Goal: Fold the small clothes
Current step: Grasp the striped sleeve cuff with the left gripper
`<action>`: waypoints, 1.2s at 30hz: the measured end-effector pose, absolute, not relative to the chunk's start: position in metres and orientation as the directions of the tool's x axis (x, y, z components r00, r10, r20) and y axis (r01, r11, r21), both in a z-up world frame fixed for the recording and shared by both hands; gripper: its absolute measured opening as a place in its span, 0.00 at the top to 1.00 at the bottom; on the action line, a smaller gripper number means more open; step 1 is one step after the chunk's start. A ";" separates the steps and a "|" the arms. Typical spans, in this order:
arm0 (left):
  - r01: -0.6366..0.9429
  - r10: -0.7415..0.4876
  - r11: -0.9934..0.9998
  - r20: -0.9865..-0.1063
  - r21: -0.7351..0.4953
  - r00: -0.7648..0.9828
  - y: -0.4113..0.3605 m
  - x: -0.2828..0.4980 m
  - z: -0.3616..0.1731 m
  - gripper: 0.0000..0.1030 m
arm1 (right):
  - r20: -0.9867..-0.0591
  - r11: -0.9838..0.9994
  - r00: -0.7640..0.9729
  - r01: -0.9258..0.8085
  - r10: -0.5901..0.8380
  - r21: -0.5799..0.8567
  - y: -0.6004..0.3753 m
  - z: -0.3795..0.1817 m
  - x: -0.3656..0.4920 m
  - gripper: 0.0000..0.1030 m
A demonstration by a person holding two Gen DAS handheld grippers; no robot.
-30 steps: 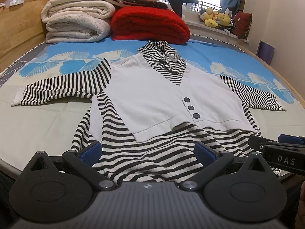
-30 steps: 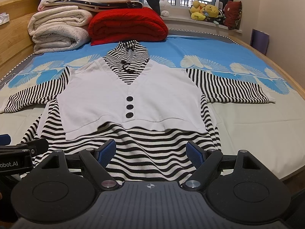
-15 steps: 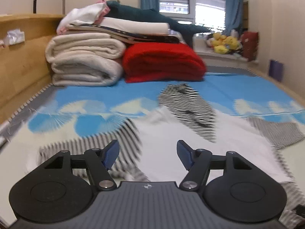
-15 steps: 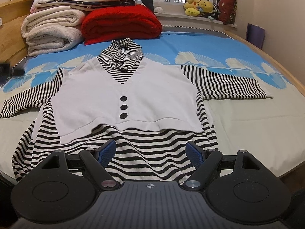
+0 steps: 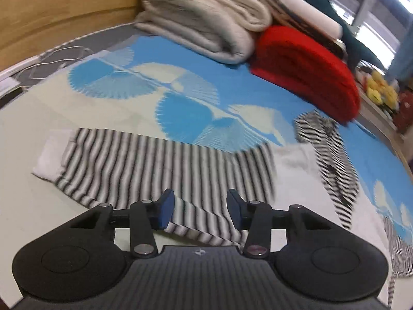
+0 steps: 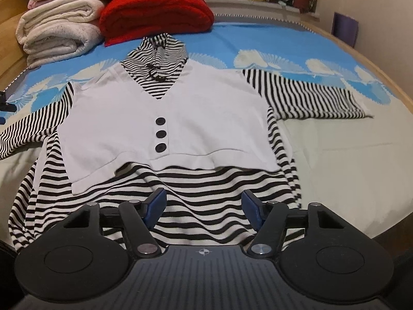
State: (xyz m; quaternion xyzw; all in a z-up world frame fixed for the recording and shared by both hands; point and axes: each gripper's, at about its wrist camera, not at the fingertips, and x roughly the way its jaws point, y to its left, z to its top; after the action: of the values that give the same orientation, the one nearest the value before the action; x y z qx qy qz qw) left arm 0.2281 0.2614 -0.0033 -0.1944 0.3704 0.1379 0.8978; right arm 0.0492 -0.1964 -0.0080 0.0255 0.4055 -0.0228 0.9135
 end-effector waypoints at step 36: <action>-0.819 0.432 0.549 -0.781 -0.169 0.451 0.370 0.246 -0.050 0.96 | -0.644 0.979 0.739 -0.117 0.199 0.168 -0.178 0.011 0.276 0.93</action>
State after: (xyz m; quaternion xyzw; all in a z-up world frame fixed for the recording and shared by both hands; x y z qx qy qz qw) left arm 0.2458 0.3697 -0.0500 -0.2743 0.3523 0.3878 0.8064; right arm 0.2761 -0.1778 0.0106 0.0584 0.3515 0.0847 0.9305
